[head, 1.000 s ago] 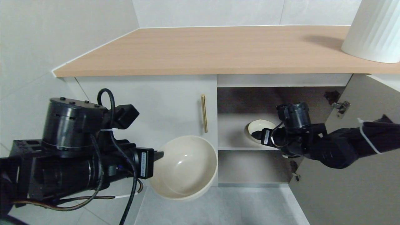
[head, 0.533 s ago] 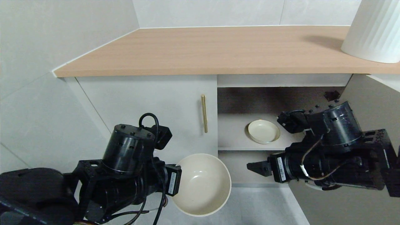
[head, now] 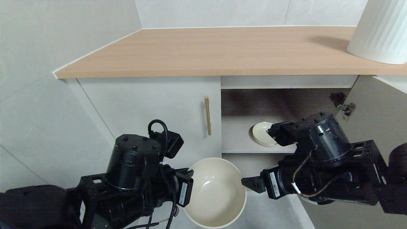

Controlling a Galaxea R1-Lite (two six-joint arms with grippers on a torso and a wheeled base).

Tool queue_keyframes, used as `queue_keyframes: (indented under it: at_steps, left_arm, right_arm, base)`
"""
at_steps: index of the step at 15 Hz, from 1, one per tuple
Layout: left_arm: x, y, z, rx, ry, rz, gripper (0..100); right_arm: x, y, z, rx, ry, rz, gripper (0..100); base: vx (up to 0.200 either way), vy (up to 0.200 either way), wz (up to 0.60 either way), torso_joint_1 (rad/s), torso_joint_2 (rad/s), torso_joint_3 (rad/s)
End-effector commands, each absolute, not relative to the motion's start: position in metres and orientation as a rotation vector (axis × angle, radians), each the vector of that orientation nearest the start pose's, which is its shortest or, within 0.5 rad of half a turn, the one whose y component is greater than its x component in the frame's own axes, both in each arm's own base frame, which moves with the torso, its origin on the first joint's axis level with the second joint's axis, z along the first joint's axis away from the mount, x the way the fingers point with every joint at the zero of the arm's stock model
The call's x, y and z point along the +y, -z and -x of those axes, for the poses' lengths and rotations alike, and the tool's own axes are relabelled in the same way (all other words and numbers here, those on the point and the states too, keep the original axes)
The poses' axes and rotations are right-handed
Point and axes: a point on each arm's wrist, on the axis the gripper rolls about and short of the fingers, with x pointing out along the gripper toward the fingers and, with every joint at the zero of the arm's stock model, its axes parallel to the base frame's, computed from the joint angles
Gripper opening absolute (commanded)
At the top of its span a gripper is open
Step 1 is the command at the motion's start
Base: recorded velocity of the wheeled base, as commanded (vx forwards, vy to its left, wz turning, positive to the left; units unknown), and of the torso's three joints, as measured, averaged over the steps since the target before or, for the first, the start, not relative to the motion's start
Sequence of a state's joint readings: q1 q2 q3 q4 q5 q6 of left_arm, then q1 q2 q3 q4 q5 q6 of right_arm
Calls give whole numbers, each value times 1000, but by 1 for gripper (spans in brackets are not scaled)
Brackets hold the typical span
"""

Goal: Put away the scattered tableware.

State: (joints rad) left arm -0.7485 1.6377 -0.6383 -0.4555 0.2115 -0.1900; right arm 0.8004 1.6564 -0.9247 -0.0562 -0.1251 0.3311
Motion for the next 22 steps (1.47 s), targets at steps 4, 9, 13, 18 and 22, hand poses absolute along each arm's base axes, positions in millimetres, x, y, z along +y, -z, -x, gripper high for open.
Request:
queue_keyframes:
  at_steps: [4, 9, 13, 18, 22]
  left_arm:
    - [-180, -141, -193, 517, 498, -70, 0]
    - [-182, -138, -192, 525, 501, -76, 0]
    - [-183, -135, -194, 537, 499, -83, 0]
    - [-183, -134, -193, 539, 498, -84, 0]
    - [-183, -134, -194, 539, 495, -85, 0]
  right_arm:
    - [218, -158, -209, 747, -508, 9, 100]
    - [222, -155, -213, 728, -488, -13, 0]
    - [224, -154, -210, 731, -496, -16, 0]
    - [224, -154, -210, 732, -497, -11, 0]
    - [224, -153, -210, 734, -496, -12, 0]
  base:
    - [0, 0, 0, 0, 0, 0]
    - [0, 0, 0, 0, 0, 0]
    - [0, 0, 0, 0, 0, 0]
    - [0, 0, 0, 0, 0, 0]
    - [0, 0, 0, 0, 0, 0]
